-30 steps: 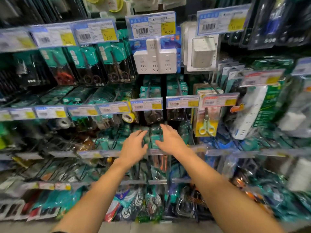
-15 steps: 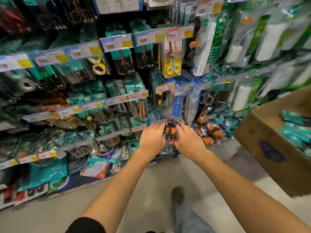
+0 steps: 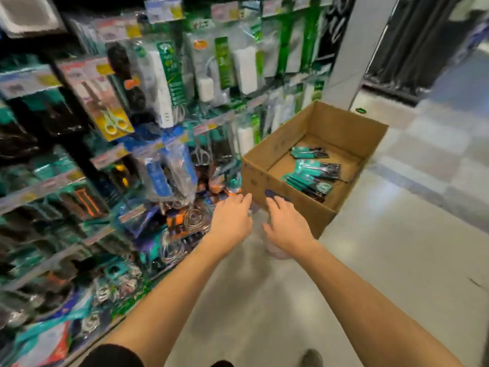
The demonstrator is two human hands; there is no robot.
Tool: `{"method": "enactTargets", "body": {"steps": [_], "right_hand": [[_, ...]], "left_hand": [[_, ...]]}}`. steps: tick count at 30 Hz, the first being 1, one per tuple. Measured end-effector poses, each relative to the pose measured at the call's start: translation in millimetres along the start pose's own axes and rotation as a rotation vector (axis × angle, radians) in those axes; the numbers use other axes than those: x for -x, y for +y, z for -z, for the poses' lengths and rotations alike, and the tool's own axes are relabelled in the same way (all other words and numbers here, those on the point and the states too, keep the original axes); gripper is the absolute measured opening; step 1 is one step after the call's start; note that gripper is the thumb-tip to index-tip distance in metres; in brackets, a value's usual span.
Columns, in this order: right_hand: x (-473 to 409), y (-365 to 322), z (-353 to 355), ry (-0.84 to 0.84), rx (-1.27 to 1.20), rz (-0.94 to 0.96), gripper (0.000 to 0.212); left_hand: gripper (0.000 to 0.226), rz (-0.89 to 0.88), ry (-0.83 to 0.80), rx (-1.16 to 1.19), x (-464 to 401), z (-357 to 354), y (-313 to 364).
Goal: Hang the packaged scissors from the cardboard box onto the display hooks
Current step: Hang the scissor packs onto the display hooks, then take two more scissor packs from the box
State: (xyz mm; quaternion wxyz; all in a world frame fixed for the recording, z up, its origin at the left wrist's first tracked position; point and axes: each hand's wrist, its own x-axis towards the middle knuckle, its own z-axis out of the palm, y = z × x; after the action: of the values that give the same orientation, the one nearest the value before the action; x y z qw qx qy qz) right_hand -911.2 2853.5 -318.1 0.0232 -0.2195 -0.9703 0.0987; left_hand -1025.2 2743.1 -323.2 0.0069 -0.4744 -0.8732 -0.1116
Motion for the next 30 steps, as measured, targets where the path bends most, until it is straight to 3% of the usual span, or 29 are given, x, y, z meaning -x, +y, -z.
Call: {"method": "enactTargets", "body": {"steps": [7, 14, 24, 30], "right_hand": [[14, 144, 51, 0.161, -0.065, -0.101, 0.062], [12, 262, 61, 0.102, -0.070, -0.150, 0.064], [-19, 333, 63, 0.029, -0.127, -0.113, 0.058], [-55, 374, 62, 0.067, -0.125, -0.038, 0.057]], "left_hand": [[0.046, -0.073, 0.080, 0.068, -71, -10, 124], [0.051, -0.052, 0.049, -0.041, -127, -34, 204], [0.049, 0.045, -0.065, -0.136, -188, -58, 250], [0.034, 0.078, -0.117, -0.166, -242, -87, 252]]}}
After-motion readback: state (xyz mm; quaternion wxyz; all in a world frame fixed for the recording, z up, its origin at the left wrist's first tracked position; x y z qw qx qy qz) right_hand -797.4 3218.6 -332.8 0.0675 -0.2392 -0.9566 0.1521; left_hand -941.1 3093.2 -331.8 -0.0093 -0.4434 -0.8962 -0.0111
